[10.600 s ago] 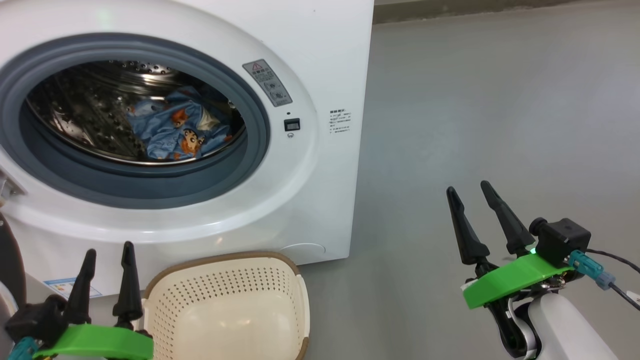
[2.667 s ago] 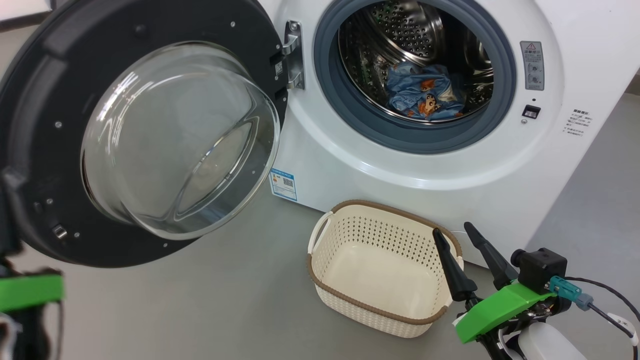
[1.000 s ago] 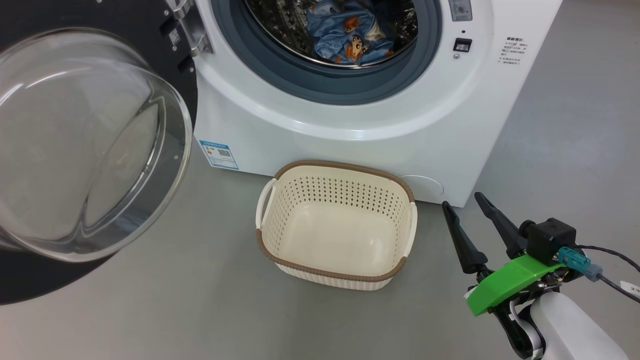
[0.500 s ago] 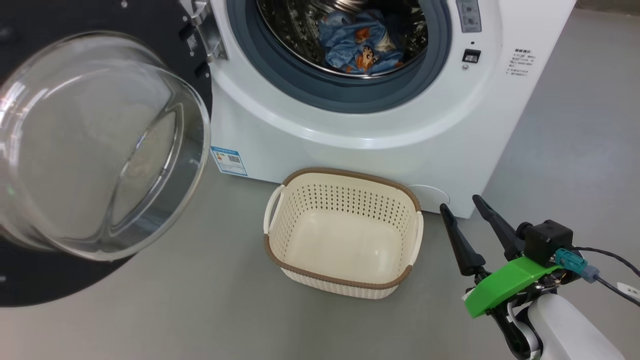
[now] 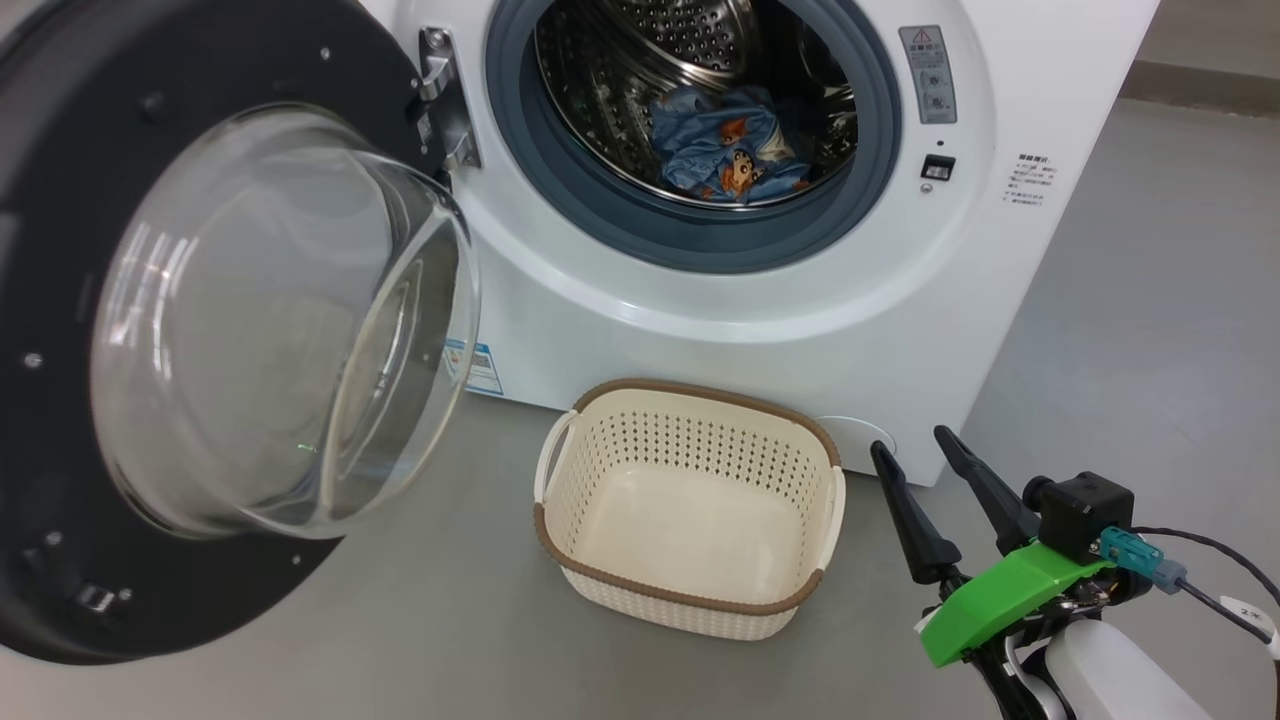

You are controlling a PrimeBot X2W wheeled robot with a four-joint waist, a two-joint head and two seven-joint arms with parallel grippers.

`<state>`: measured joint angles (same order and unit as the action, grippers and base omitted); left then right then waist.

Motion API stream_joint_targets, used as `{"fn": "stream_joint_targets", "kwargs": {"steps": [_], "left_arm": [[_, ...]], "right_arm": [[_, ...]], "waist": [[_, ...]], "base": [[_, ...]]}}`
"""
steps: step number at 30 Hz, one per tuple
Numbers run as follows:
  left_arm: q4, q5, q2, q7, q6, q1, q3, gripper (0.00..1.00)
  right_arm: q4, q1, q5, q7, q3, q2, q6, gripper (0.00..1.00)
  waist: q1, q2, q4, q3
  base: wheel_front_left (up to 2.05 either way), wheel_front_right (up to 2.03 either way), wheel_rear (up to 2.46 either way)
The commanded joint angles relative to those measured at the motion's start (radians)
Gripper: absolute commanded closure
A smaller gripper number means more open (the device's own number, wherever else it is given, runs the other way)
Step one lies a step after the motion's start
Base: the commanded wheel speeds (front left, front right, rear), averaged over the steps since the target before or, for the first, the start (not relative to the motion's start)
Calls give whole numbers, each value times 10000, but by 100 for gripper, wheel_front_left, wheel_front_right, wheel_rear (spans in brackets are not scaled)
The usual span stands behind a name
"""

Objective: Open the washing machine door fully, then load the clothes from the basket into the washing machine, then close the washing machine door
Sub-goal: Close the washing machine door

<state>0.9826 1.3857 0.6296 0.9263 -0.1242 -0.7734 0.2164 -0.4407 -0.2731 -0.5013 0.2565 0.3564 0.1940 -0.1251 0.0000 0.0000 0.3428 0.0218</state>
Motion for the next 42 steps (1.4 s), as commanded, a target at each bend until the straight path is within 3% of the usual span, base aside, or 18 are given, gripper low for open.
{"fn": "stream_joint_targets", "kwargs": {"steps": [1, 7, 14, 22, 33, 37, 42], "left_arm": [[-381, 155, 301, 334, -57, 28, 102, 100], [-1445, 506, -148, 1414, 167, 323, -57, 100], [-3183, 1007, -756, 2473, 855, 846, -199, 100], [-6290, 1570, -1415, 3220, 2444, 1958, -213, 100], [-9121, 1867, -2615, 2696, 4275, 3145, -50, 100], [-9574, 1904, -3141, 2298, 4573, 3327, 3, 100], [-10022, 1858, -3526, 2042, 4644, 3475, -75, 100]], "right_arm": [[295, -29, -57, 51, 139, -29, -56, 0], [424, 165, -80, 52, 16, -200, -56, 0], [536, 334, -75, 52, -108, -322, -56, 0], [657, 480, -91, 52, -231, -432, -56, 0], [790, 528, -3, 53, -496, -622, -56, 0], [817, 522, 45, 53, -564, -650, -56, 0], [869, 448, 107, 53, -615, -655, -56, 0]], "waist": [[0, 0, 22, -69], [0, 0, 41, -211], [0, 0, 9, -307], [0, 0, -333, -443], [0, 0, -1449, -342], [0, 0, -1933, -284], [0, 0, -2516, -171]], "base": [[0, 0, 0], [0, 0, 0], [0, 0, 0], [0, 0, 0], [0, 0, 0], [0, 0, 0], [0, 0, 0]]}}
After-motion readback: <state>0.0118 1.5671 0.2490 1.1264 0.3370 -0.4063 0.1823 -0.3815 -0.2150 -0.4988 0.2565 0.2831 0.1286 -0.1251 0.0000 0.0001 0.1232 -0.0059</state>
